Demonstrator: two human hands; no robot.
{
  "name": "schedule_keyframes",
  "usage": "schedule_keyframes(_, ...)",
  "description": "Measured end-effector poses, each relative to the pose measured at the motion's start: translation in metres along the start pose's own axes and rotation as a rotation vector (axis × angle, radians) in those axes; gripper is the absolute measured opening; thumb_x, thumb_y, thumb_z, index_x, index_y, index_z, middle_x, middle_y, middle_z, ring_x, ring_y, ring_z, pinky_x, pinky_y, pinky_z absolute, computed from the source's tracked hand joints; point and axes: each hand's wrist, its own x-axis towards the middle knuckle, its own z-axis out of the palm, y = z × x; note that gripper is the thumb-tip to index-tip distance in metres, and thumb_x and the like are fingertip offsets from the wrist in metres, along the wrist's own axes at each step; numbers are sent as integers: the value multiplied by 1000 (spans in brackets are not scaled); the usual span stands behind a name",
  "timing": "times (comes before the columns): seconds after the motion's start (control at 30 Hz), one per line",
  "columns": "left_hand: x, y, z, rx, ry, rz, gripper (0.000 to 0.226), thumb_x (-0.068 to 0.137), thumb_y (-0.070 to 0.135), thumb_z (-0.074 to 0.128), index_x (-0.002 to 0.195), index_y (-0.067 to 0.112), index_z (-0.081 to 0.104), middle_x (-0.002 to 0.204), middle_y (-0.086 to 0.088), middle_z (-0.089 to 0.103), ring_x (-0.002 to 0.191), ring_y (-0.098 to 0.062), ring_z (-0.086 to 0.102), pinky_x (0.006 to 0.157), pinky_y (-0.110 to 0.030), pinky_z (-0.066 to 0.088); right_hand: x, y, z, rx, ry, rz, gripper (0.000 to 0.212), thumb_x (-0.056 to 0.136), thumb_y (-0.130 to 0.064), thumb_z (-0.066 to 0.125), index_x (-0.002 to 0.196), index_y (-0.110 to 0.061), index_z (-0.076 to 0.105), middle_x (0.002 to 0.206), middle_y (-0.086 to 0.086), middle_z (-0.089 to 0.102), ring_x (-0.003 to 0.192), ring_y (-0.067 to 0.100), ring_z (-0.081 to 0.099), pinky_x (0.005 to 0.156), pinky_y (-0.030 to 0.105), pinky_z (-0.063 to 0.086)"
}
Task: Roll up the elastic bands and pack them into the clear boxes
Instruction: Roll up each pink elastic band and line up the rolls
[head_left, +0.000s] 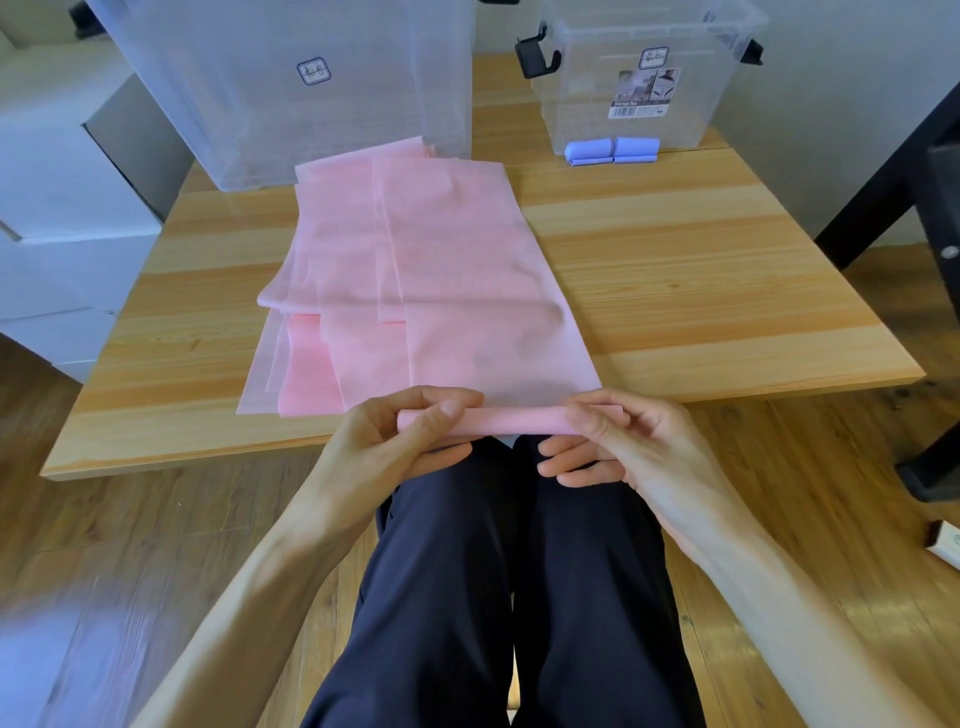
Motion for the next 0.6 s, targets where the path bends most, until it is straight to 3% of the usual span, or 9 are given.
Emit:
schedule_keyframes(0.17, -2, 4, 1, -7, 7, -22, 34, 84, 28, 59, 109, 9, 71, 100, -8, 77, 98, -17, 73, 76, -17, 57, -1, -2, -2, 21, -17, -15, 31, 85, -21, 65, 110, -5, 68, 89, 20, 75, 81, 34, 74, 66, 28, 60)
schedule_keyframes(0.33, -4, 6, 0, -48, -24, -53, 36, 84, 29, 58, 112, 9, 70, 103, -8, 77, 101, -17, 73, 77, -18, 57, 2, -1, -2, -4, 25, -9, 33, 81, -30, 66, 101, -4, 71, 87, 18, 75, 79, 34, 75, 67, 30, 61)
schedule_keyframes(0.47, -2, 6, 0, -24, 12, -54, 39, 84, 34, 57, 110, 9, 71, 100, -9, 77, 98, -18, 74, 76, -19, 58, 0, -1, -2, 11, -12, -25, 34, 83, -24, 65, 111, -6, 69, 93, 17, 75, 84, 32, 75, 70, 29, 60)
schedule_keyframes(0.6, -2, 6, -1, -53, 24, -38, 36, 81, 30, 62, 109, 9, 70, 101, -10, 77, 100, -20, 73, 78, -20, 58, 0, -1, -1, 16, 9, -12, 34, 83, -29, 65, 107, -6, 70, 85, 19, 74, 78, 34, 75, 65, 29, 61)
